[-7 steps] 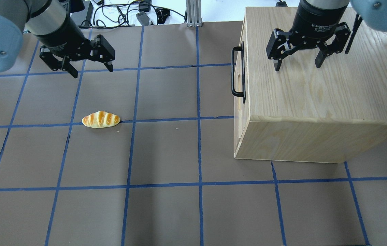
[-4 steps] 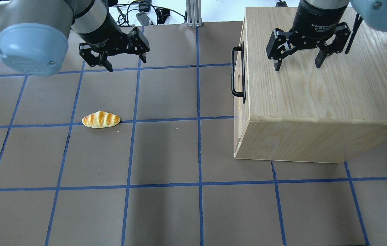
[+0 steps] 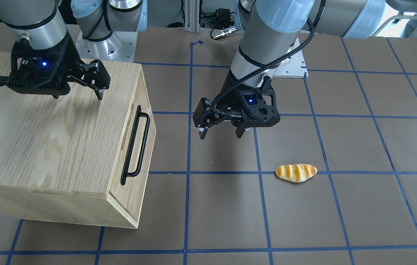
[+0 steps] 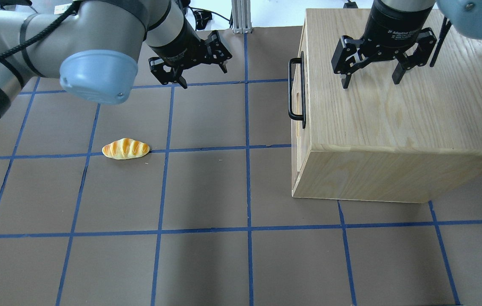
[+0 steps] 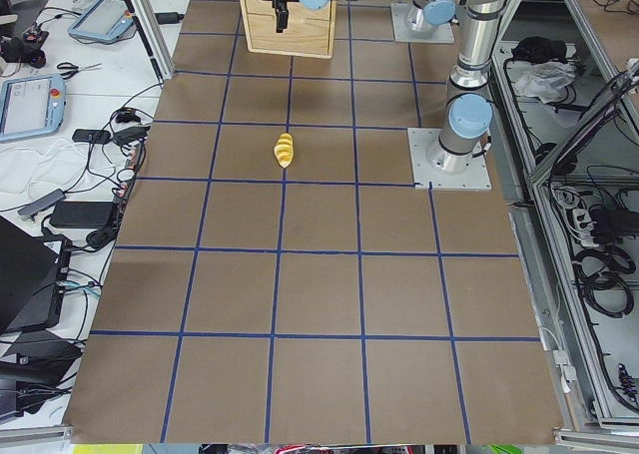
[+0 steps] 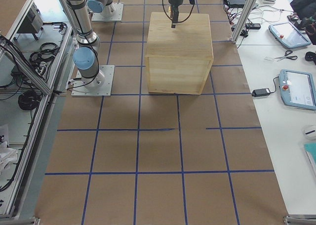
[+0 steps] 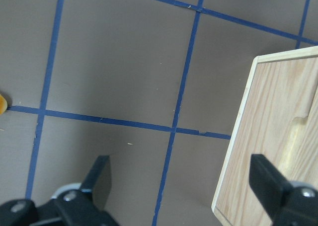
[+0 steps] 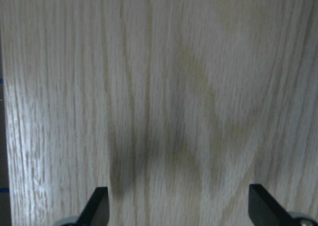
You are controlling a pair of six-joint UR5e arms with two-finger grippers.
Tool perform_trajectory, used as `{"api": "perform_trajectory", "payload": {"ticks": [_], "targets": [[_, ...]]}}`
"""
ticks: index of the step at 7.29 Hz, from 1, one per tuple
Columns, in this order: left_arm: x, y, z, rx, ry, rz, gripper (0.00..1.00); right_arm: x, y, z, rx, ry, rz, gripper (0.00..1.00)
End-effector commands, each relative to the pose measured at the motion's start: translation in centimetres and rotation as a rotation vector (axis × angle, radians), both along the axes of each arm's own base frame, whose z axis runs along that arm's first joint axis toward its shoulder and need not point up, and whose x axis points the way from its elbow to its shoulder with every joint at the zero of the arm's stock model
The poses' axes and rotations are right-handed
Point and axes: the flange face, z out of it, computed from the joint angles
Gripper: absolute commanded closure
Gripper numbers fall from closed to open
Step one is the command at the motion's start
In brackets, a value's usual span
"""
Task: Open upper drawer
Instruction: 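Move the left gripper toward the black drawer handle on the cabinet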
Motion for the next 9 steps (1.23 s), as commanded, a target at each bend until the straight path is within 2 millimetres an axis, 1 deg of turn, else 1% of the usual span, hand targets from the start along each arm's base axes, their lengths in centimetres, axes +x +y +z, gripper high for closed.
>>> {"api": "perform_trajectory", "payload": {"ticks": [1,3,4,5,6,9], "targets": [[-3.6,0.5,-1.2,0.009,0.036,0.010,0.00,0.0,0.0,0.0,0.000,0.000,0.000,0.00],[-7.4,1.4,-3.0,0.026,0.047,-0.011,0.00,0.0,0.0,-0.1,0.001,0.000,0.000,0.00],[-8.3,1.5,-3.3,0.018,0.056,-0.002,0.00,0.0,0.0,-0.1,0.001,0.000,0.001,0.00],[-8.9,1.3,-3.4,0.012,0.062,-0.005,0.00,0.0,0.0,0.0,0.000,0.000,0.000,0.00],[-9.8,1.7,-3.9,0.031,0.085,-0.014,0.00,0.0,0.0,-0.1,0.001,0.000,0.000,0.00],[-10.6,1.9,-4.3,0.051,0.107,-0.018,0.00,0.0,0.0,0.0,0.000,0.000,0.001,0.00]]}}
